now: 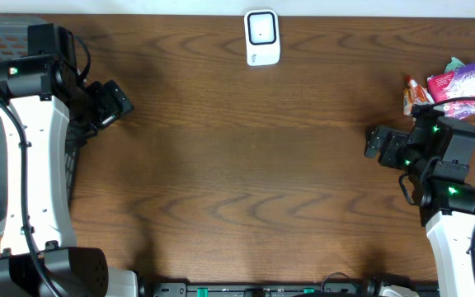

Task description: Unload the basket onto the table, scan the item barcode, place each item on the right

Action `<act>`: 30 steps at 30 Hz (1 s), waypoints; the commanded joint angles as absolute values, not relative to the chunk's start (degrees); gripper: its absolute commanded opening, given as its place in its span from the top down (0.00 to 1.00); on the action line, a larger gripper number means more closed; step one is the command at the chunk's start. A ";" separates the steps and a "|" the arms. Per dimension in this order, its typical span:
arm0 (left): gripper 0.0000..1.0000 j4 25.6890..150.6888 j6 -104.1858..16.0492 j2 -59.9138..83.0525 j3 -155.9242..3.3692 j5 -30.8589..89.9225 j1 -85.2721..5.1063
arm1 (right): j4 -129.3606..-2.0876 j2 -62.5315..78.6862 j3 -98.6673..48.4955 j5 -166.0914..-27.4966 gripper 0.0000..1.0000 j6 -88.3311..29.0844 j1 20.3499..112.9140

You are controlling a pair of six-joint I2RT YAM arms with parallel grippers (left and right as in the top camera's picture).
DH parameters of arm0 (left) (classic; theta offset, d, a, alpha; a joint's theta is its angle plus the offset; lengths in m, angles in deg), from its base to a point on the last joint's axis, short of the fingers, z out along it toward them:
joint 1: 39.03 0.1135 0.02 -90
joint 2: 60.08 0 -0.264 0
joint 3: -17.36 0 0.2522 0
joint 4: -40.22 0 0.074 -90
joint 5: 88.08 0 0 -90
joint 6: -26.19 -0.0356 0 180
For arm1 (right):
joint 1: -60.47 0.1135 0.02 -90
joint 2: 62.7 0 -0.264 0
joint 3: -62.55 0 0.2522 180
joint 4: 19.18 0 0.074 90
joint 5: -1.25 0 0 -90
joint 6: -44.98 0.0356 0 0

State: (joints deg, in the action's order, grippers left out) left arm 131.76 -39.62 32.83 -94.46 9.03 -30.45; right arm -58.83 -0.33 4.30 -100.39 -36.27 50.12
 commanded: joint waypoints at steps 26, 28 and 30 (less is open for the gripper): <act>0.02 131.94 -39.55 33.17 -94.22 8.29 -30.37 | -62.26 -0.76 4.56 -101.07 0.01 -35.63 51.93; 0.02 131.96 -39.55 33.17 -94.22 8.29 -30.37 | -63.18 -1.46 4.69 -100.59 0.01 -36.20 51.93; 0.02 131.96 -39.55 33.17 -94.22 8.29 -30.37 | -63.16 -2.91 5.70 -100.24 0.01 -37.82 51.95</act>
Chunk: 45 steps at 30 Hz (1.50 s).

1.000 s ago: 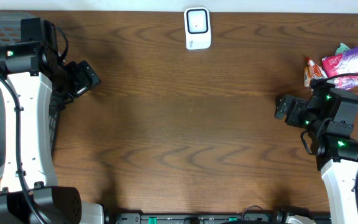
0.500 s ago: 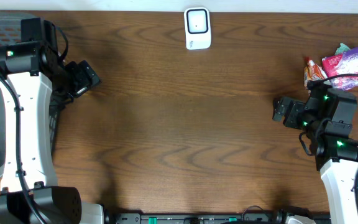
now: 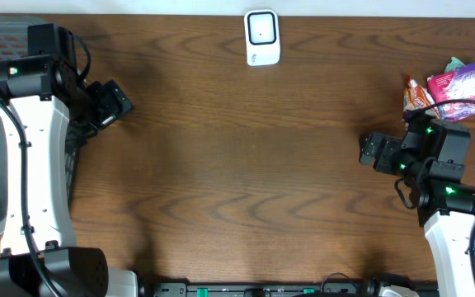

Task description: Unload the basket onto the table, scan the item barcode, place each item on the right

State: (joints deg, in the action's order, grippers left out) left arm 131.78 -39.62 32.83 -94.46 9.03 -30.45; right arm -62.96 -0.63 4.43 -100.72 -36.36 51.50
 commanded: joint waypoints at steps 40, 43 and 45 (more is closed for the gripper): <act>0.02 131.94 -39.55 33.17 -94.22 8.29 -30.37 | -36.80 -62.42 48.47 -96.37 0.01 -44.27 56.02; 0.02 131.96 -39.55 33.17 -94.22 8.29 -30.37 | -36.82 -62.42 48.47 -96.37 0.01 -44.27 56.04; 0.02 131.94 -39.55 33.17 -94.22 8.29 -30.37 | -36.82 -62.42 48.47 -96.26 0.01 -44.31 56.06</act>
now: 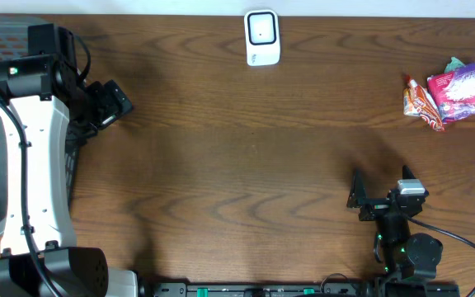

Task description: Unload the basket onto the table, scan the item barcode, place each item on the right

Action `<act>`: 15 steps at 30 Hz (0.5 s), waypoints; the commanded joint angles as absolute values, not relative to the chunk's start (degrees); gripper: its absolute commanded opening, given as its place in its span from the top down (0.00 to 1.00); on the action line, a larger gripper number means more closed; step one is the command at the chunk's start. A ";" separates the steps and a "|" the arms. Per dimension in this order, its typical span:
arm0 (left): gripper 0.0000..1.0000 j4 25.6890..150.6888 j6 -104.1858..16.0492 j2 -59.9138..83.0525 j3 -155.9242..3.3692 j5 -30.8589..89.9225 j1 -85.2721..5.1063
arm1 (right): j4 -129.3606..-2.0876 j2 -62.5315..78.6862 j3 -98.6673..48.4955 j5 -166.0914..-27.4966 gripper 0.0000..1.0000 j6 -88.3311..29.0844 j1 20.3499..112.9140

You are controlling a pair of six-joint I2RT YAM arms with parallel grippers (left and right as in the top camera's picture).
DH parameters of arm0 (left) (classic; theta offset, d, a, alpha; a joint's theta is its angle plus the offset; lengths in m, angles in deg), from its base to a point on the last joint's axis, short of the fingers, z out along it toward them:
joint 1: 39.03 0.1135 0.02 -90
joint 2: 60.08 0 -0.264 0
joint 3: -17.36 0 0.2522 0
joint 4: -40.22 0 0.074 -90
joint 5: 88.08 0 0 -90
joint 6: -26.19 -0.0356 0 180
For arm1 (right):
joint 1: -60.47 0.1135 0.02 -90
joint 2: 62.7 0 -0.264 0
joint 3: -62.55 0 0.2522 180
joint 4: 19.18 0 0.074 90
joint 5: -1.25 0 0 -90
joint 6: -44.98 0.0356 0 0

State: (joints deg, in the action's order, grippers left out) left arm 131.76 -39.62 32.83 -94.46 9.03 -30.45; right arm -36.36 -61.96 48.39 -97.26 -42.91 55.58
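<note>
A white barcode scanner [262, 37] stands at the table's far edge, in the middle. The items lie in a small pile at the far right: a pink-purple packet [464, 87] and an orange-red packet [419, 101] beside it. My right gripper [355, 190] is low near the front edge, far from the pile and pointing left; its fingers look apart with nothing between them. My left gripper [115, 101] hangs at the far left, empty, and its jaws cannot be made out.
A grey mesh basket sits off the table's left side, under the left arm. Bare brown wood [246, 165] spans the stretch between the scanner, the packets and both grippers.
My right arm has pulled back from beside the packets to the front edge of the table, gripper empty. The packets, the scanner and the left arm are where they were.
My right gripper hovered just below the packet pile, pointing left, then shifted slightly further left, holding nothing. Now it sits low at the front edge, away from the pile. The left arm stayed still throughout.
</note>
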 commanded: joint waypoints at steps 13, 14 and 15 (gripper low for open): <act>0.02 131.94 -39.55 33.17 -94.22 8.29 -30.37 | -36.80 -62.42 48.47 -96.39 0.01 -44.25 56.09; 0.02 131.96 -39.55 33.17 -94.22 8.29 -30.37 | -36.77 -62.42 48.47 -96.37 0.01 -44.27 56.09; 0.02 131.96 -39.55 33.17 -94.22 8.29 -30.37 | -36.80 -62.42 48.47 -96.32 0.01 -44.27 56.09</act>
